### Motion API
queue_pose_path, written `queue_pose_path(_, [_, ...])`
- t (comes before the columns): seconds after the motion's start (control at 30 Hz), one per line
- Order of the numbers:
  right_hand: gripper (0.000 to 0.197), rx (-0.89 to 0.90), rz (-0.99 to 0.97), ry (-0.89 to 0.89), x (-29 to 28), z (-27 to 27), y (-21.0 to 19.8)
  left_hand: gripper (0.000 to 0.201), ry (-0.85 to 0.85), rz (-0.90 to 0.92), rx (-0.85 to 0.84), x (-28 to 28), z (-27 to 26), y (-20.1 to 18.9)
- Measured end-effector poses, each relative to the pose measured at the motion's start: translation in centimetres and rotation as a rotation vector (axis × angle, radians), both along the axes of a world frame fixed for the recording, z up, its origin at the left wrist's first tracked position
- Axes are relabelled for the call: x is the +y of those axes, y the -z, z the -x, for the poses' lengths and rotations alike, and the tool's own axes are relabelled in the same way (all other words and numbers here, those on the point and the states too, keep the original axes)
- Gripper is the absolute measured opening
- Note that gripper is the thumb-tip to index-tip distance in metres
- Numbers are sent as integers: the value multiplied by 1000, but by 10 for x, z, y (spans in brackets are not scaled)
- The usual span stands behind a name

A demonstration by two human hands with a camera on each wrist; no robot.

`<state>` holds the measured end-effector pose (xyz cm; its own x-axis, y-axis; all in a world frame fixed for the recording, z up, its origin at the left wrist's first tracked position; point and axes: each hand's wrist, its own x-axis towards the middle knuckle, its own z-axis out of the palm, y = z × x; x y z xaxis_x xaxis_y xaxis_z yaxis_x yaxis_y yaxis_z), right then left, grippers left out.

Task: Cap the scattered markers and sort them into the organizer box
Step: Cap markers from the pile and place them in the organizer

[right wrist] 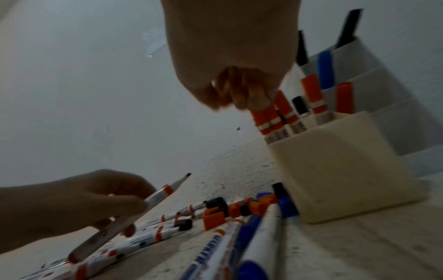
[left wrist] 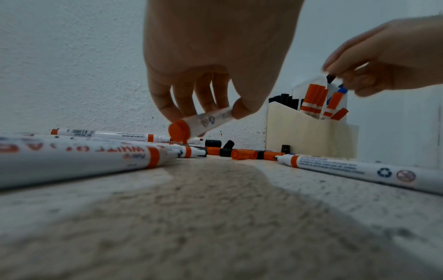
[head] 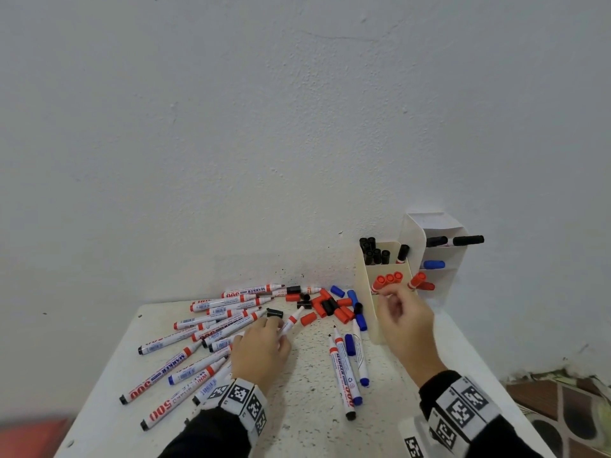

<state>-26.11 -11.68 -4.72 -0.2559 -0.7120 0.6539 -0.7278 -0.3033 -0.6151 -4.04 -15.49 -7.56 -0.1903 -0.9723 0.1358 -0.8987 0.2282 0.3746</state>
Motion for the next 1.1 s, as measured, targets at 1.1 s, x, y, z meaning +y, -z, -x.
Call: queue_pose_path(1.1, [14,664,-779,-268,-79,-71,26,30,-53,1,267,3,4,14])
